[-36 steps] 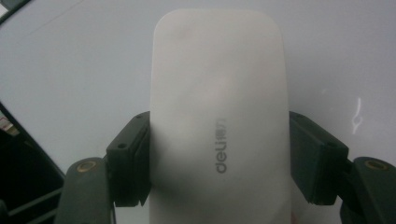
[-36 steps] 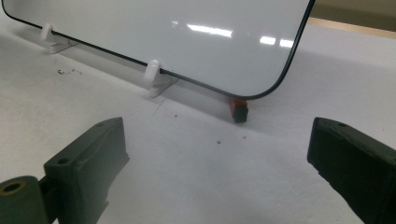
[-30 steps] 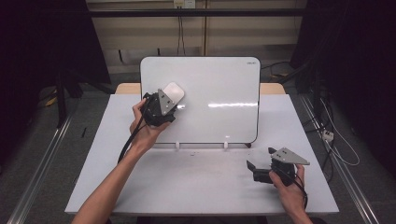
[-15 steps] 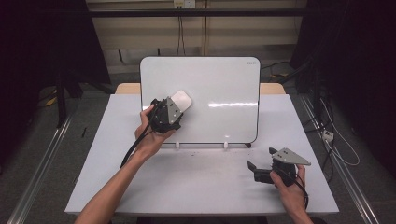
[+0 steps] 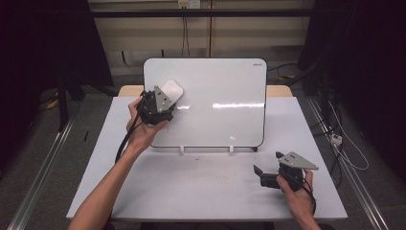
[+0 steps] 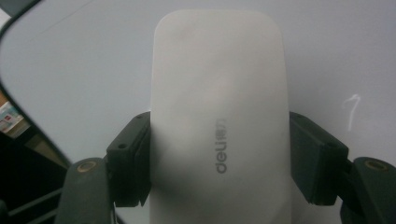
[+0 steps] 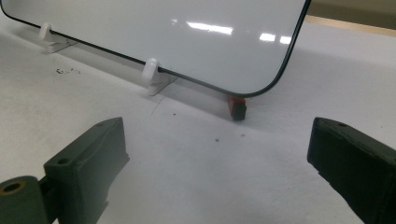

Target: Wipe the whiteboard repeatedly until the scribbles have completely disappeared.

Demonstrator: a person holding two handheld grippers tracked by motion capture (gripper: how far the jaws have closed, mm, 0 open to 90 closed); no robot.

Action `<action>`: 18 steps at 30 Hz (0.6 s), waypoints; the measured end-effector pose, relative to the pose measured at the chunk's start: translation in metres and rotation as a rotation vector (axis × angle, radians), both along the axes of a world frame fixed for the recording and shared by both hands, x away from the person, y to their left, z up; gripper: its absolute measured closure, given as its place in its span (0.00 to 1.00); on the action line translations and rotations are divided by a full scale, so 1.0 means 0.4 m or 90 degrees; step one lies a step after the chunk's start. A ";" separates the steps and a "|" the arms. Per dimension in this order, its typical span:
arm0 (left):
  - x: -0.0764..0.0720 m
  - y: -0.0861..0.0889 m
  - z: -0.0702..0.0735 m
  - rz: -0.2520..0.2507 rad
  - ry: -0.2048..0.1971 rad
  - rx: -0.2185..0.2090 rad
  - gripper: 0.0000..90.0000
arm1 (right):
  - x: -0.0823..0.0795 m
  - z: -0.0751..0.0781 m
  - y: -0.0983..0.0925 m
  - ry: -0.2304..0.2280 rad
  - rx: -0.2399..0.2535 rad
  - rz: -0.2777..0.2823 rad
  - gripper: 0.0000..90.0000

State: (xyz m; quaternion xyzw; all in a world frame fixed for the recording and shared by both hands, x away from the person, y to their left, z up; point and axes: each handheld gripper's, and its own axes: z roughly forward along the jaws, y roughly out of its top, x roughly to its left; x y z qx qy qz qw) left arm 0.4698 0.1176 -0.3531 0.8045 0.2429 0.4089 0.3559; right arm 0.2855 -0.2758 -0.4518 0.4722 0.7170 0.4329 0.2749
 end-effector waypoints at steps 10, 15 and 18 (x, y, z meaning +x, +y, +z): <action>-0.014 0.010 -0.022 0.007 -0.015 -0.003 0.35 | -0.001 -0.001 0.000 0.001 -0.001 -0.001 0.05; -0.031 0.020 -0.041 0.004 -0.007 0.000 0.35 | 0.001 -0.001 0.002 0.001 -0.003 0.001 0.05; -0.046 0.024 -0.058 0.002 -0.004 0.004 0.35 | 0.001 -0.001 0.004 0.001 -0.003 0.001 0.05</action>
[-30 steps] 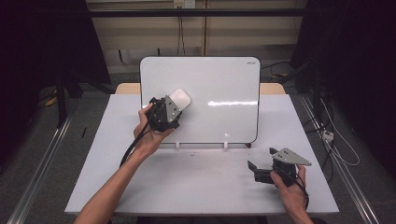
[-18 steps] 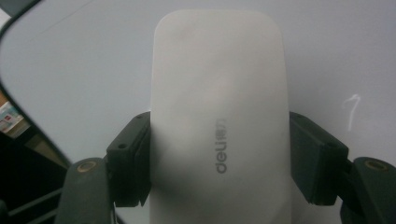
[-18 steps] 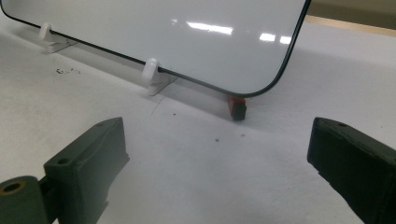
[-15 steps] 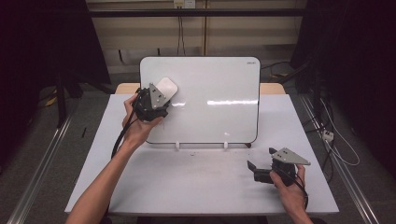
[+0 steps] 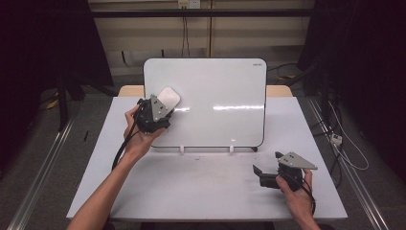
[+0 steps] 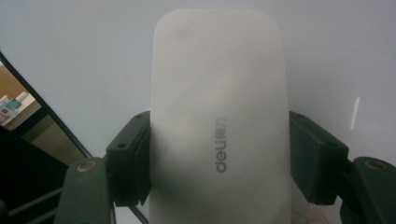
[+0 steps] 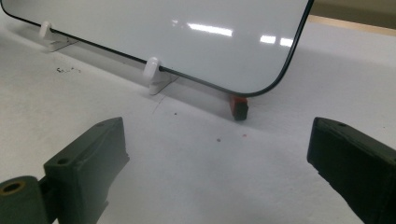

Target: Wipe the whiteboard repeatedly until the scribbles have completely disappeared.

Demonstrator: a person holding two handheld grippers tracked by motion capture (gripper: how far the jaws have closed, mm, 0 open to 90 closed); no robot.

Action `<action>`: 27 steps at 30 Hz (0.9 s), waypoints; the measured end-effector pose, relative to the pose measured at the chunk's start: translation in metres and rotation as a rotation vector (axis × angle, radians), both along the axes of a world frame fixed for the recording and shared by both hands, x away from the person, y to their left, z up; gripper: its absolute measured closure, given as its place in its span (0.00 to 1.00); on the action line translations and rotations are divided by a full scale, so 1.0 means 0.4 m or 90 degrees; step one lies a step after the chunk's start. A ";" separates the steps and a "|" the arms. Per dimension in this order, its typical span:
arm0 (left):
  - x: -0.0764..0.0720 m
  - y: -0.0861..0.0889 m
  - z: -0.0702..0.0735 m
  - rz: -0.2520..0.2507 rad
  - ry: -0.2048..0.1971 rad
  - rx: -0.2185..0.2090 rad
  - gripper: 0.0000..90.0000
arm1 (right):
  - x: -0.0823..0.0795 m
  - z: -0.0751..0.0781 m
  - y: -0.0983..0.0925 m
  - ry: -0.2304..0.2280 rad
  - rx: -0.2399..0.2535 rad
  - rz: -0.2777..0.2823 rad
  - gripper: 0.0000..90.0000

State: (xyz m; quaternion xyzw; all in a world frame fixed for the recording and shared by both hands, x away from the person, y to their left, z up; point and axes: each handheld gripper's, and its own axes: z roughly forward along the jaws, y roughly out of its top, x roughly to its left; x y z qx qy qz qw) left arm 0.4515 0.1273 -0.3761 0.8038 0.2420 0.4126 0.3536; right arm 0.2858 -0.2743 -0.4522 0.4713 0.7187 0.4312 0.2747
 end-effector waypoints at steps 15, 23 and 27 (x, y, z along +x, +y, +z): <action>-0.042 -0.008 -0.044 -0.015 0.018 0.025 0.35 | 0.003 0.000 0.002 -0.001 -0.001 0.002 0.05; -0.002 -0.012 0.003 -0.010 0.019 0.012 0.35 | 0.005 0.000 0.004 0.001 0.001 0.003 0.05; 0.011 -0.023 0.018 -0.001 0.011 0.016 0.35 | 0.005 0.000 0.002 0.001 0.001 0.003 0.05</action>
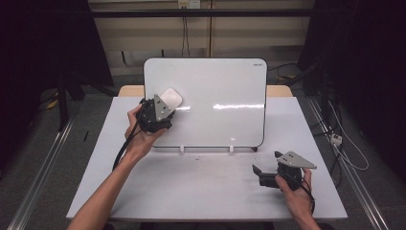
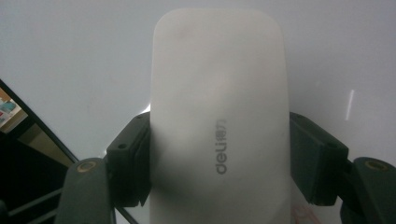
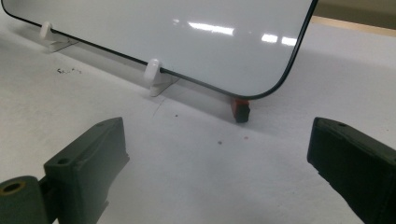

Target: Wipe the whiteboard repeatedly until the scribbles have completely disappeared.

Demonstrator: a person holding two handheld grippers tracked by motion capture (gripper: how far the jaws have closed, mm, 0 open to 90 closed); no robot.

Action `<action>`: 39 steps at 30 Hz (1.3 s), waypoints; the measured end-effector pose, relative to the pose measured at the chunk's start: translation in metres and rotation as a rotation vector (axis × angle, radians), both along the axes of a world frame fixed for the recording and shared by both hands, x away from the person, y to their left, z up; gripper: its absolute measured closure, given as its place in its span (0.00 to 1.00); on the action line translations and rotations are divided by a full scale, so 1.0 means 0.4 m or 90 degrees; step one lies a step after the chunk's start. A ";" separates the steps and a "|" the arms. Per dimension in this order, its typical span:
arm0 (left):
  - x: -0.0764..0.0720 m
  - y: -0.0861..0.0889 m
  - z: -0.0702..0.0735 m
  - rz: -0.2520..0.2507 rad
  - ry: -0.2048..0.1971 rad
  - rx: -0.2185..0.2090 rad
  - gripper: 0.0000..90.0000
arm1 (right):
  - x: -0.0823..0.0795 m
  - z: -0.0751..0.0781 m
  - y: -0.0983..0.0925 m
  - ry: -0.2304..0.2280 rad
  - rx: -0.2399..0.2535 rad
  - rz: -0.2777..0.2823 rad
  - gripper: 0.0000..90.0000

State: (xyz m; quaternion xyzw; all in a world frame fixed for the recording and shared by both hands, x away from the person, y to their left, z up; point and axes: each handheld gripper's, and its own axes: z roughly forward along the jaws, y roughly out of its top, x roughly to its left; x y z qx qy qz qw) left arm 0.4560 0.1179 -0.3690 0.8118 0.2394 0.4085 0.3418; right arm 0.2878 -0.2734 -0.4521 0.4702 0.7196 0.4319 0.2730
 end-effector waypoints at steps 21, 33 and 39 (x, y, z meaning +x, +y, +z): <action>-0.098 -0.071 -0.102 -0.055 -0.007 0.076 0.34 | -0.004 0.002 -0.001 -0.004 0.001 -0.002 0.05; -0.087 -0.045 -0.088 -0.051 0.008 0.076 0.35 | -0.005 0.002 -0.003 -0.002 0.003 -0.001 0.05; -0.040 0.005 -0.043 -0.005 0.016 0.009 0.35 | -0.003 0.001 -0.002 -0.002 0.003 0.000 0.05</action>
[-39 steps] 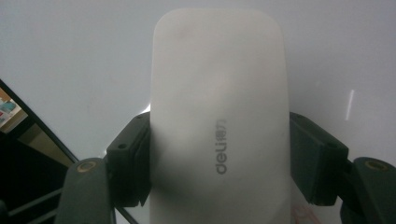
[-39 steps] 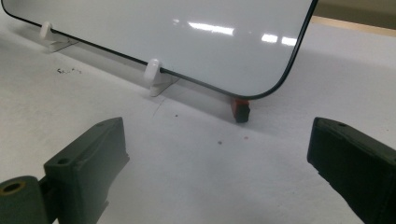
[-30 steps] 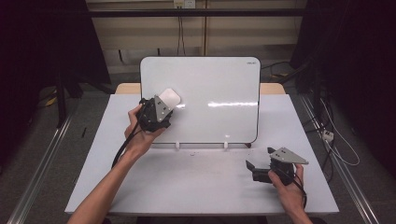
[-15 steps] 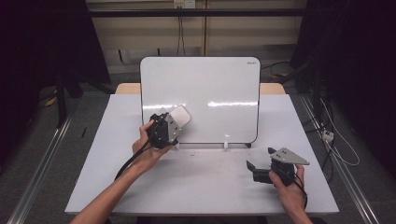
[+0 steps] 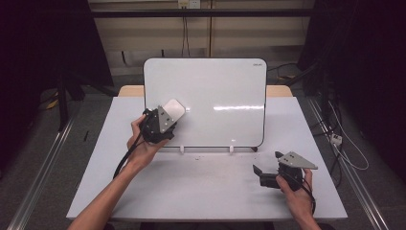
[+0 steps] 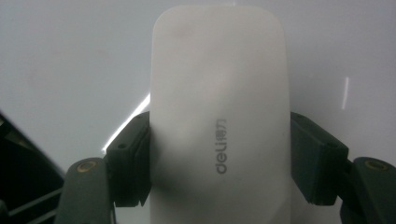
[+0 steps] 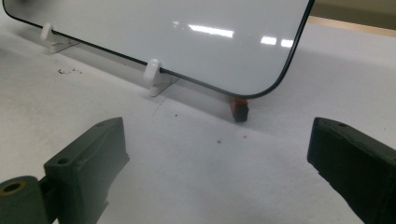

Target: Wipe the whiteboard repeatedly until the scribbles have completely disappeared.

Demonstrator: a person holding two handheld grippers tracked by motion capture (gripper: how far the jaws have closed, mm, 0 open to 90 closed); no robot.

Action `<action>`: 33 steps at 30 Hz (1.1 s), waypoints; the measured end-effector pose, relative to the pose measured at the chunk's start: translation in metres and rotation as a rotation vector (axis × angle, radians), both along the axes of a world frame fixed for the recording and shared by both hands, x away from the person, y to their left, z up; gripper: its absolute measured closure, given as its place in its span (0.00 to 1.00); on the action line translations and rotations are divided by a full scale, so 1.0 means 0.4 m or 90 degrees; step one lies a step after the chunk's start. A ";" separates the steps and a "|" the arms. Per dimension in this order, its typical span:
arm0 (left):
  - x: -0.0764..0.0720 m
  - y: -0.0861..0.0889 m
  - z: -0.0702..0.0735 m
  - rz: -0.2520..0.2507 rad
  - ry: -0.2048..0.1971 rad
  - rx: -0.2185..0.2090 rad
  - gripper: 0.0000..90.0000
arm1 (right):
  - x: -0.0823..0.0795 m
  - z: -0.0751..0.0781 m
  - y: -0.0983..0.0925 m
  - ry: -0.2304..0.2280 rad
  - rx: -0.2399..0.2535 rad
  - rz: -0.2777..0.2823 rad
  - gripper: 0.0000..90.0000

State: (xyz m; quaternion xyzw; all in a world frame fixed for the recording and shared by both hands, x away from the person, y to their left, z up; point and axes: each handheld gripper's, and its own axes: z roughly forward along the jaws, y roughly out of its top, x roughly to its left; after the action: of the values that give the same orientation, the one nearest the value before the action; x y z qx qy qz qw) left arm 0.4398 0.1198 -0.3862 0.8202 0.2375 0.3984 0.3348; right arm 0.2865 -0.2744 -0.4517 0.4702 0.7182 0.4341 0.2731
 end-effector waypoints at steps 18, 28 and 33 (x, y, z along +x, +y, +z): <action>-0.023 0.016 -0.028 0.023 0.006 -0.017 0.35 | 0.001 -0.001 0.003 0.000 -0.003 0.002 0.05; -0.057 -0.004 -0.057 0.021 0.013 0.005 0.35 | 0.004 -0.001 0.007 0.001 -0.005 0.005 0.05; -0.051 0.008 -0.049 0.008 0.033 -0.017 0.35 | 0.004 -0.001 0.004 0.001 -0.002 0.003 0.05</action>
State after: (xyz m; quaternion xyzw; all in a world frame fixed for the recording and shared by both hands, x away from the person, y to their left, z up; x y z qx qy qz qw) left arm 0.4195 0.1230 -0.4057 0.8245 0.2564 0.3755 0.3370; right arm 0.2879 -0.2726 -0.4520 0.4682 0.7203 0.4332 0.2725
